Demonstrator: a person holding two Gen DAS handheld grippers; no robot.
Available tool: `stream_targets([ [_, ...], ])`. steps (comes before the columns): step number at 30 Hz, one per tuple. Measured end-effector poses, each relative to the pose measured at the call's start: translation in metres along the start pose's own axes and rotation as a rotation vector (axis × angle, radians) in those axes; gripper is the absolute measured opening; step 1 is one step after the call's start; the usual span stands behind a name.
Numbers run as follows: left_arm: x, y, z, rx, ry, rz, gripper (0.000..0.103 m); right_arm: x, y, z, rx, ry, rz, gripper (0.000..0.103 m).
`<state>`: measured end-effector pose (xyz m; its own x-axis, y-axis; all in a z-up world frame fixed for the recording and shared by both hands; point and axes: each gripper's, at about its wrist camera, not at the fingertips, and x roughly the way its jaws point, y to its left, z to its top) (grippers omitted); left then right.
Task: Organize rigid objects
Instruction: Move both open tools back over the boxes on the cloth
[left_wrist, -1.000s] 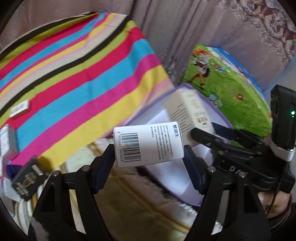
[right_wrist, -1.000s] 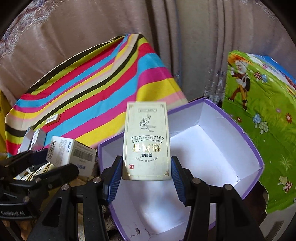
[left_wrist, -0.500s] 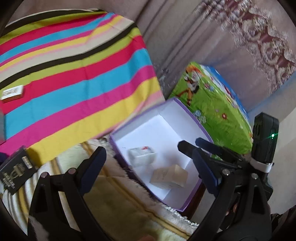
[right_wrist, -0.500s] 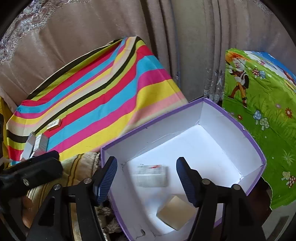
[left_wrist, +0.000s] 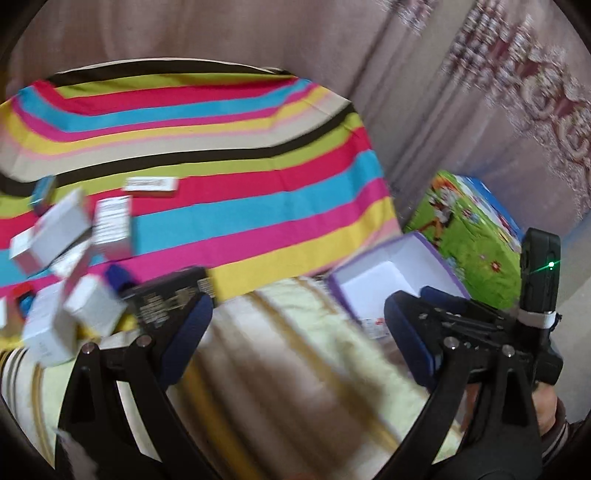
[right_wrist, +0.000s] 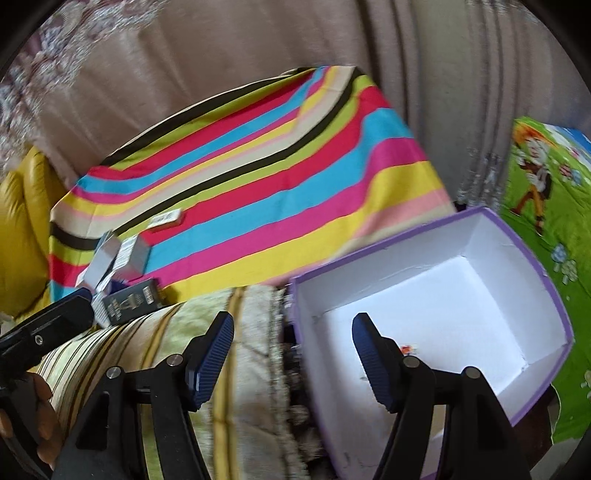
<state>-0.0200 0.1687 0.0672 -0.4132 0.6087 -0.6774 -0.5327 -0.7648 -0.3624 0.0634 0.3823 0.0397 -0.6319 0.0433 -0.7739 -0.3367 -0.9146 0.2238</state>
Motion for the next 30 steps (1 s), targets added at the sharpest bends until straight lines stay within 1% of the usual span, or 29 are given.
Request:
stream_targets([
  [2,-0.011,0.018,-0.008,-0.052,-0.012,0.028,0.095,0.002,0.007,-0.001,-0.017,0.004,0.012,0.068],
  [6,-0.031,0.045,-0.020,-0.125,-0.046,0.056,0.095,0.007,0.020,-0.001,-0.040,0.023,0.032,0.068],
  [13,-0.056,0.082,-0.038,-0.221,-0.076,0.111,0.095,0.011,0.043,-0.005,-0.110,0.043,0.048,0.069],
  [16,-0.066,0.095,-0.045,-0.236,-0.081,0.138,0.095,0.014,0.049,-0.006,-0.137,0.055,0.049,0.069],
  [21,-0.082,0.113,-0.056,-0.242,-0.081,0.215,0.095,0.018,0.060,-0.006,-0.166,0.077,0.056,0.070],
  [23,-0.086,0.122,-0.060,-0.254,-0.077,0.239,0.095,0.020,0.065,-0.006,-0.176,0.089,0.067,0.071],
  [25,-0.091,0.133,-0.065,-0.272,-0.075,0.269,0.095,0.023,0.075,-0.006,-0.198,0.103,0.082,0.075],
  [28,-0.098,0.148,-0.070,-0.310,-0.077,0.287,0.095,0.028,0.086,-0.006,-0.236,0.119,0.106,0.077],
  [30,-0.101,0.157,-0.071,-0.328,-0.069,0.317,0.095,0.033,0.094,-0.006,-0.255,0.137,0.117,0.077],
])
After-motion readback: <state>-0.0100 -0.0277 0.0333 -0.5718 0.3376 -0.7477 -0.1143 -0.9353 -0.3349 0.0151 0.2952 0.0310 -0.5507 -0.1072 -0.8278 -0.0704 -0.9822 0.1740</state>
